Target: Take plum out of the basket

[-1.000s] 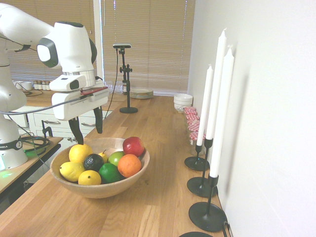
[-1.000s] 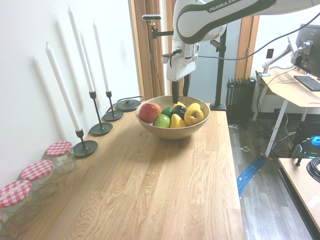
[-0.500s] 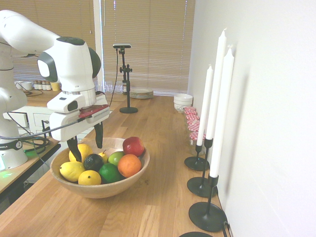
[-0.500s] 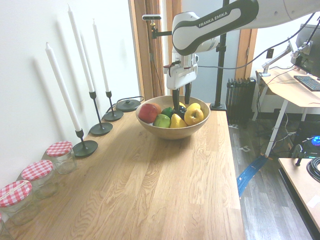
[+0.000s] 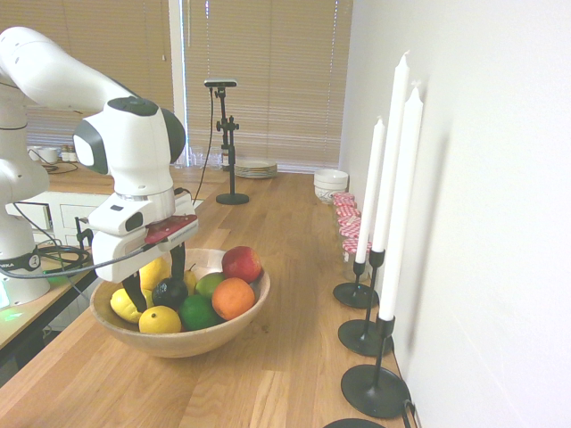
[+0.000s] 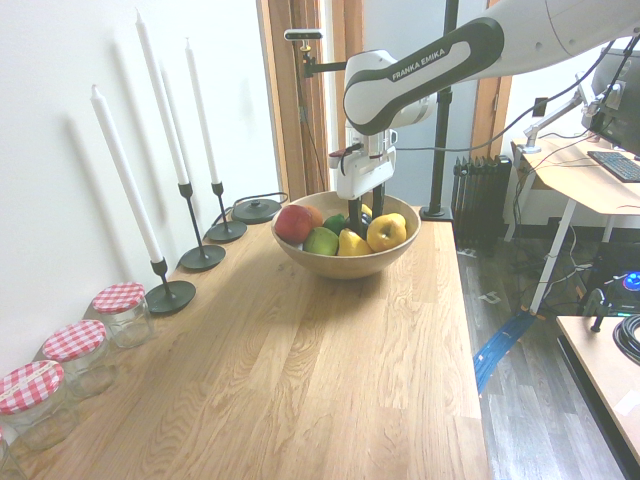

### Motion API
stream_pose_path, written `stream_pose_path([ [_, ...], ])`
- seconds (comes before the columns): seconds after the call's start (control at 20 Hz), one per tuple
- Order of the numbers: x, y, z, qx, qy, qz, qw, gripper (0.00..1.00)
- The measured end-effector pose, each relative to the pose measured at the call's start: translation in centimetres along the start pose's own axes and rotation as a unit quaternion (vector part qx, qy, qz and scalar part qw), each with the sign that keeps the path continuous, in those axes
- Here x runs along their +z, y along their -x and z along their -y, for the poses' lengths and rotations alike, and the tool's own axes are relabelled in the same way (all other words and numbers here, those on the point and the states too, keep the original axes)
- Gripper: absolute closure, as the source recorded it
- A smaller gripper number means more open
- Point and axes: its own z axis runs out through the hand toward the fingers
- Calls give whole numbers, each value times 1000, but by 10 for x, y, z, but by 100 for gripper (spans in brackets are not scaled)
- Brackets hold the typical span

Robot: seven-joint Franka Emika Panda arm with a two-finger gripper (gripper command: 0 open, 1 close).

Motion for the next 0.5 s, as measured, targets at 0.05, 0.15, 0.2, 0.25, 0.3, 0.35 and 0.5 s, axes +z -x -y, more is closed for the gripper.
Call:
stream_pose_path([
  [0.05, 2, 0, -1, 0, 0, -1, 1000, 100],
  [0.15, 4, 0, -2, 0, 0, 0, 1000, 100],
  [0.2, 5, 0, -2, 0, 1, 0, 1000, 100],
  [0.25, 5, 0, -3, 0, 1, 0, 1000, 100],
  [0.3, 4, 0, -4, 0, 0, 0, 1000, 100],
  [0.35, 4, -1, -4, 0, 0, -1, 1000, 100],
  [0.5, 4, -1, -9, -1, 0, -1, 1000, 100],
])
